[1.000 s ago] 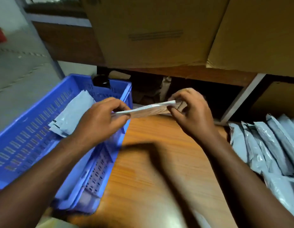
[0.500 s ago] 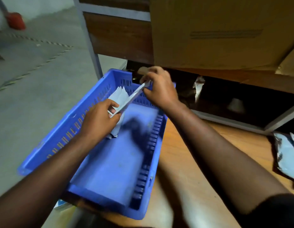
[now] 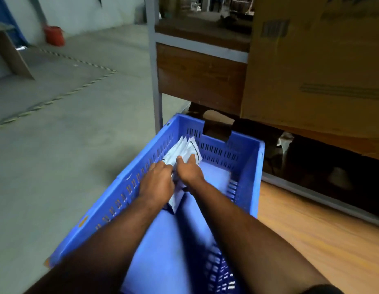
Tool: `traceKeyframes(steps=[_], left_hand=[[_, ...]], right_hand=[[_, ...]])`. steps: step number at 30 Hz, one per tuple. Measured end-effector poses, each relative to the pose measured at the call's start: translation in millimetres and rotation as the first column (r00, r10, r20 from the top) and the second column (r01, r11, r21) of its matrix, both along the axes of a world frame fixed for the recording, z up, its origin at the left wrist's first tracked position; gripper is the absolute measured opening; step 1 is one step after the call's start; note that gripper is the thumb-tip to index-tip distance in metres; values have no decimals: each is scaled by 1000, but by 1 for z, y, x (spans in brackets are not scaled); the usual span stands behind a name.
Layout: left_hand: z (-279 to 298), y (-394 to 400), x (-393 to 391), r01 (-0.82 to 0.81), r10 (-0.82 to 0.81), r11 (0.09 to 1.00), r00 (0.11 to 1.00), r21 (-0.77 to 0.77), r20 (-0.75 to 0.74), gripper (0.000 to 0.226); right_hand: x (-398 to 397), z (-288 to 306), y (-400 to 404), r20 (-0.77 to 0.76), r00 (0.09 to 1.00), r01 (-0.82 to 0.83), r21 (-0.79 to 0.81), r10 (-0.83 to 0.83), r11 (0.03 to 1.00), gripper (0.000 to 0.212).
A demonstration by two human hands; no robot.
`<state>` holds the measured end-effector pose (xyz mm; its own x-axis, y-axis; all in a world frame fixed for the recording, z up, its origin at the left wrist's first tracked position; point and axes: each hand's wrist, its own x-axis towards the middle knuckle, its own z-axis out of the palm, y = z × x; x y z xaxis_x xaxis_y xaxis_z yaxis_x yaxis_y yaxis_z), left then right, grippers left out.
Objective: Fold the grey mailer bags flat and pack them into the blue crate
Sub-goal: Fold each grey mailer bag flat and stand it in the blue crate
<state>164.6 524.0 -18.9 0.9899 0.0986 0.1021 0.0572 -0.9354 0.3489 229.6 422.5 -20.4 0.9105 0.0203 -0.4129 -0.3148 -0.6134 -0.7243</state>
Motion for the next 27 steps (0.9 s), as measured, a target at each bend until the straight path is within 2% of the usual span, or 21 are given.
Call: traceKeyframes(steps=[3,5,6,9,12,17,20,23,27], left_hand=[[-6,2,1,12,-10,1000,996,22,-94,51],[-11,0,0,30,-17,998,983,64,-183,69],[-13,-2,0,35,-17,995,980,90,-198,71],[-10,-6,-1,36,-20,993,990,114,-141,54],[-3,-7,0,36,-30,998,994,57,-105,41],[-4,-2,-1,30,-30,999,998,-12,-54,49],[-8,-2,-1,1,-8,998,991,-56,-132,58],[-12,0,1,50,-66,991,989,-123,-133,44],[-13,-1,2,84,-94,991,992,-108,-87,49]], right_hand=[[4,-21,-1,-71,997,-1,-16,0,1000,70],[7,-29,-2,-62,998,34,-4,-35,999,69],[8,-31,-1,-57,997,46,1,-46,999,69],[9,-32,2,-55,996,79,61,-75,995,74],[10,-30,3,-13,993,117,160,-116,980,77],[6,-26,3,-45,994,102,173,-96,980,71],[7,-27,4,-28,993,118,170,-115,978,71],[7,-30,5,-2,991,130,122,-131,984,75],[8,-33,5,59,988,135,137,-144,981,74]])
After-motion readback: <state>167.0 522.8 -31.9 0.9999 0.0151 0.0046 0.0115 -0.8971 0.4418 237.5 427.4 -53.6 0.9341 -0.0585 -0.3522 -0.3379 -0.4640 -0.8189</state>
